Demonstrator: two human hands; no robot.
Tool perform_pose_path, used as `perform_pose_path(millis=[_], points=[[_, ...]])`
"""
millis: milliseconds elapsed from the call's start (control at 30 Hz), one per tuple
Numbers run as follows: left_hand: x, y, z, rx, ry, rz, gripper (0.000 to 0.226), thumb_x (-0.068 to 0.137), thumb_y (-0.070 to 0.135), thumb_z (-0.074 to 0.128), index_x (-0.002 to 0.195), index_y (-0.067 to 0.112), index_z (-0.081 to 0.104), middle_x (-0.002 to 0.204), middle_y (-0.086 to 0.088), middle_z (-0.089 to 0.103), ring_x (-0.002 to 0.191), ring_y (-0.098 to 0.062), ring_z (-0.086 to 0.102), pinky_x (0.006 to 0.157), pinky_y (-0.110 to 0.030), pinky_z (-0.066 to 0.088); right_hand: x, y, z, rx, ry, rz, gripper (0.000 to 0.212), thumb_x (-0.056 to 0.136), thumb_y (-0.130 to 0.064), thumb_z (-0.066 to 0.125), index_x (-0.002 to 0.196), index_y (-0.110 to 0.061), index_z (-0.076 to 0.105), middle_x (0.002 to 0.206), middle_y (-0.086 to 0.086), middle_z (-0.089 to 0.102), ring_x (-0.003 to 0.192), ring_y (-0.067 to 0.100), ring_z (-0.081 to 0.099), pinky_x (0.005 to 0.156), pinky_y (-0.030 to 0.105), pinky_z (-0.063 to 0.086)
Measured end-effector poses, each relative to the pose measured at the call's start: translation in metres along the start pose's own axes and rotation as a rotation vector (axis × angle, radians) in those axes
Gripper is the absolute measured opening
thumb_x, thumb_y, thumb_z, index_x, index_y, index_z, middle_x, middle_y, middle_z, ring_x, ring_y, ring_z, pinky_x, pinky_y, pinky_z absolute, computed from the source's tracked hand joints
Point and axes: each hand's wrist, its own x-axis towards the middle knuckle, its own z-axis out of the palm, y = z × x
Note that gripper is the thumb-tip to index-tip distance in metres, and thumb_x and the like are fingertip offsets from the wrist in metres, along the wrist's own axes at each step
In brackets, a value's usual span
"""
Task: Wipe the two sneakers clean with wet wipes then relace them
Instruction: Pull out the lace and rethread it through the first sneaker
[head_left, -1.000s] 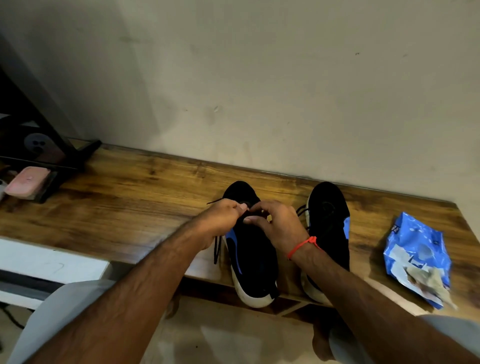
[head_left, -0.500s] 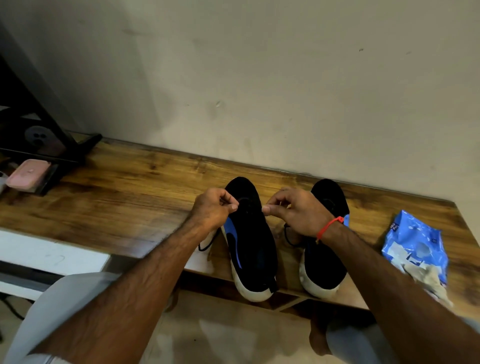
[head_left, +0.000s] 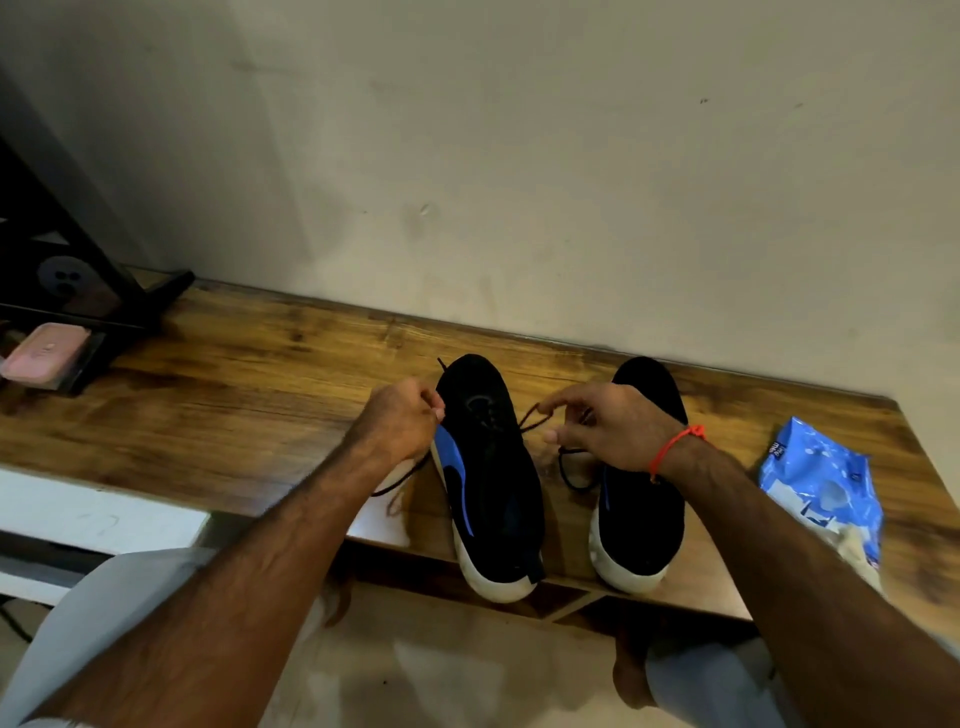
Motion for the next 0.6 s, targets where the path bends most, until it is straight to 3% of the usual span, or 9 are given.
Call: perform_pose_path(millis=[67,133,200,267,400,467,533,600], points=[[-0.004,0.011,-0.012,-0.378,-0.143,-0.067,0.015,0.104,0.006,0.053,0.111,0.012,0.065,0.088,-0.004,0.066,0.066,-0.01,0.061,0.049,-0.023,0.047,0.0,-0.004,-0.001,0.089,0.106,-0.013,0.049,0.088,-0.043,0.069,0.133,-0.031,0.054,0.095,-0.007,0.056,0.076,0.004,0.052,0.073,0.02,0.04],[-0.008,0.023,-0.017,-0.791,-0.287,-0.13,0.025,0.104,-0.003,0.046,0.121,0.007,0.063,0.09,-0.009,0.067,0.069,-0.015,0.067,0.056,-0.028,0.058,-0.001,-0.016,0.003,0.133,0.192,-0.061,0.046,0.084,-0.052,0.069,0.123,-0.03,0.056,0.095,-0.007,0.056,0.074,0.002,0.05,0.068,0.019,0.04],[-0.012,0.031,-0.015,-1.136,-0.375,-0.148,0.035,0.102,-0.012,0.04,0.125,0.004,0.06,0.091,-0.011,0.065,0.077,-0.02,0.07,0.065,-0.031,0.064,-0.002,-0.036,0.013,0.221,0.173,-0.08,0.045,0.079,-0.06,0.068,0.109,-0.026,0.059,0.091,-0.011,0.058,0.074,0.0,0.052,0.064,0.017,0.043],[-0.014,0.036,-0.007,-1.365,-0.42,-0.173,0.04,0.1,-0.017,0.036,0.126,0.002,0.059,0.091,-0.012,0.062,0.086,-0.024,0.069,0.071,-0.035,0.065,0.001,-0.049,0.027,0.25,0.106,-0.055,0.05,0.079,-0.06,0.07,0.109,-0.023,0.055,0.087,-0.01,0.06,0.072,0.001,0.054,0.061,0.02,0.045],[-0.016,0.036,0.003,-1.55,-0.402,-0.237,0.037,0.099,-0.018,0.034,0.113,0.003,0.061,0.088,-0.013,0.06,0.097,-0.028,0.067,0.073,-0.04,0.064,0.007,-0.047,0.034,0.389,0.052,0.042,0.027,0.095,-0.028,0.064,0.117,-0.016,0.054,0.083,-0.002,0.074,0.058,0.014,0.06,0.052,0.032,0.048],[-0.017,0.036,0.001,-1.544,-0.376,-0.24,0.035,0.1,-0.018,0.035,0.113,0.003,0.059,0.089,-0.013,0.059,0.1,-0.03,0.067,0.08,-0.045,0.059,0.007,-0.042,0.026,0.465,0.068,0.051,0.012,0.098,-0.021,0.059,0.11,-0.017,0.061,0.079,-0.002,0.076,0.066,0.029,0.066,0.066,0.044,0.055],[-0.017,0.037,-0.002,-1.563,-0.351,-0.244,0.033,0.101,-0.017,0.034,0.11,0.003,0.059,0.09,-0.014,0.059,0.108,-0.033,0.066,0.086,-0.05,0.052,0.006,-0.039,0.021,0.485,0.125,0.049,0.01,0.096,-0.027,0.063,0.102,-0.02,0.067,0.082,0.0,0.075,0.078,0.024,0.068,0.082,0.047,0.056],[-0.019,0.038,-0.002,-1.609,-0.355,-0.262,0.033,0.101,-0.017,0.034,0.107,0.003,0.059,0.089,-0.014,0.058,0.116,-0.036,0.065,0.086,-0.051,0.052,0.004,-0.042,0.022,0.415,0.133,0.001,0.024,0.089,-0.044,0.069,0.1,-0.023,0.071,0.089,-0.006,0.072,0.082,0.009,0.064,0.079,0.035,0.053]])
